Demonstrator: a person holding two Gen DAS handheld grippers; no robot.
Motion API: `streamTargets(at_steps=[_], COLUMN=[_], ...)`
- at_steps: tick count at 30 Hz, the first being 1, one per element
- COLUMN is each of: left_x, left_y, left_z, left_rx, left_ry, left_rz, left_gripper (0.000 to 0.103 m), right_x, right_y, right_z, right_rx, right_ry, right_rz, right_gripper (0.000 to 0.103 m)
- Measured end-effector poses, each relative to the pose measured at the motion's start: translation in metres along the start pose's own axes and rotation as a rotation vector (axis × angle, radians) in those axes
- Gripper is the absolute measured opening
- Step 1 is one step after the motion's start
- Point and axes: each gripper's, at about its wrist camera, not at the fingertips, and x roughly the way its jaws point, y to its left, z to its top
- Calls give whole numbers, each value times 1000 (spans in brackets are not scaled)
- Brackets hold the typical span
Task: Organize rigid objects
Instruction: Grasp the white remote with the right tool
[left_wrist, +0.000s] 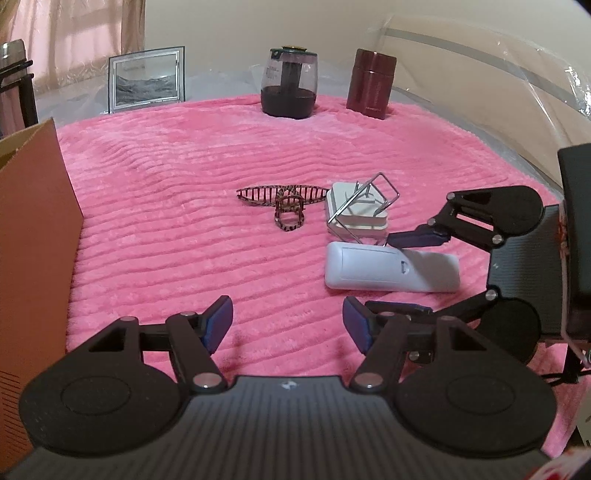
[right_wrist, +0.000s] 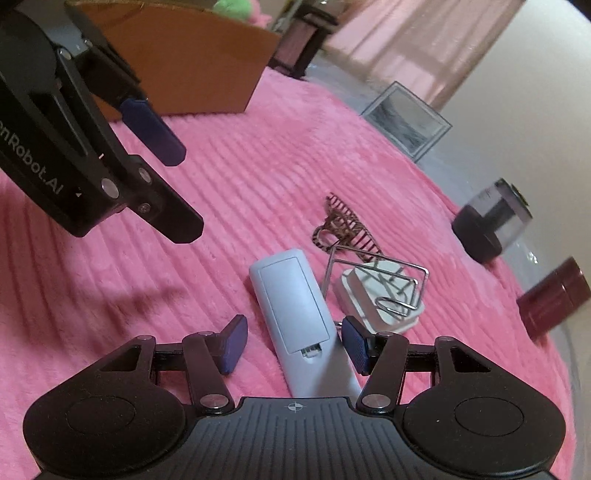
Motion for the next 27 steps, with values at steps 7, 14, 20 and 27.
streamTargets(at_steps=[7,14,20,27], left_x=[3,-3,-6,2], left_y=[-1,-6,-15,-21], left_z=[-6,-7,-7,-5], left_rx=[-5,3,12,15], left_ry=[15,11,5,2], left_rz=[-8,-18,-39,-48], left_gripper=[62,62,62,62], right_x=[0,-31,-57,-43], right_y=[-1,-20,-69,-88], right_z=[2,-3,-30,-73], right_rx=[6,210,678,909], right_ry=[15,3,12,92], right_rz=[-31,-44,15,7], right_gripper=[39,36,35,35])
